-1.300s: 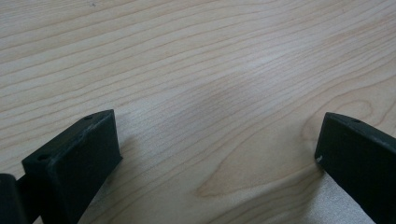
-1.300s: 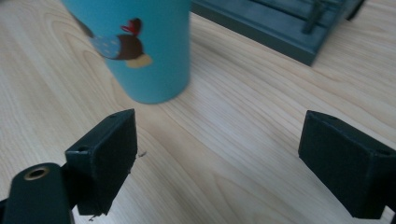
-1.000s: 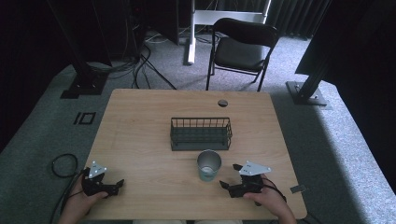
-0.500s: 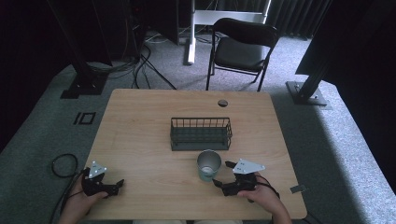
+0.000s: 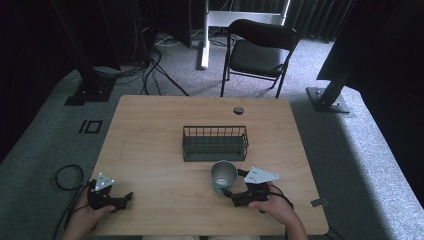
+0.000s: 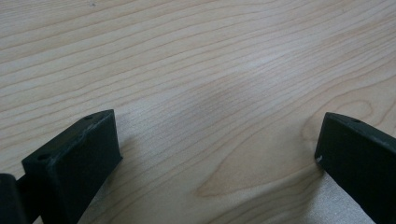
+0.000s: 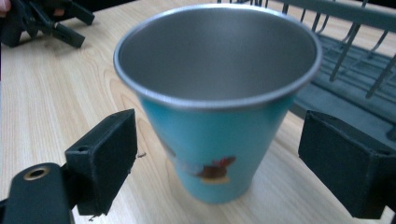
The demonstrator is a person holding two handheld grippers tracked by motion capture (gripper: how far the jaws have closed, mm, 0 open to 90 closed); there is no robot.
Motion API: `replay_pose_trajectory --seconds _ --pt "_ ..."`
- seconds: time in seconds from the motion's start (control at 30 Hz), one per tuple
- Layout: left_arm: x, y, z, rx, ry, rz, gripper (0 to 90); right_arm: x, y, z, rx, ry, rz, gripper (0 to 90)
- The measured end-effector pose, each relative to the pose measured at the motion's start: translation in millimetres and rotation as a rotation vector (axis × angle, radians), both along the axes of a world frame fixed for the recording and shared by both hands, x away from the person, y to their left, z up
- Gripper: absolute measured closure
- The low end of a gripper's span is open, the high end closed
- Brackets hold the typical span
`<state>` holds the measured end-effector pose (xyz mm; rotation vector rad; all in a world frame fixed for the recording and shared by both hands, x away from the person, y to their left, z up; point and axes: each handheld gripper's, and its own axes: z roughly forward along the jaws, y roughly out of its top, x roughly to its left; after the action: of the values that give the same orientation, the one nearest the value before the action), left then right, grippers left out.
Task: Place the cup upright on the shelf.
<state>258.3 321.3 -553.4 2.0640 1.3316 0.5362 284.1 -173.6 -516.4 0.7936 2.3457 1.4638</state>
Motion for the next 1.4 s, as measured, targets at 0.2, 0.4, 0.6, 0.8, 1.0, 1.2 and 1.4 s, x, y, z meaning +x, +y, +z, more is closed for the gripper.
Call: replay_pose_trajectory --seconds 0.2,0.4,0.6,0.8,1.0,1.2,1.4 --pt "0.0 0.0 0.0 0.0 0.0 0.0 0.3 1.7 6.5 0.7 0.03 -0.019 -0.003 11.4" --pt "0.0 0.0 0.0 0.0 0.0 0.0 0.3 4.1 11.8 -0.1 0.041 -0.03 -0.007 11.4" --pt "0.0 0.0 0.0 0.0 0.0 0.0 0.3 5.9 15.4 2.0 0.061 -0.04 -0.022 11.4" --pt "0.0 0.0 0.0 0.0 0.0 0.0 0.3 6.6 16.9 3.0 0.065 -0.045 -0.015 11.5" --pt "0.0 0.0 0.0 0.0 0.0 0.0 0.3 4.8 20.4 3.8 0.053 -0.044 -0.002 12.6" --pt "0.0 0.0 0.0 -0.001 0.0 0.0 0.3 4.1 26.8 6.5 0.043 -0.051 0.01 12.8" --pt "0.0 0.0 0.0 0.0 0.0 0.0 0.3 6.0 29.4 15.4 0.089 -0.043 -0.008 12.8"
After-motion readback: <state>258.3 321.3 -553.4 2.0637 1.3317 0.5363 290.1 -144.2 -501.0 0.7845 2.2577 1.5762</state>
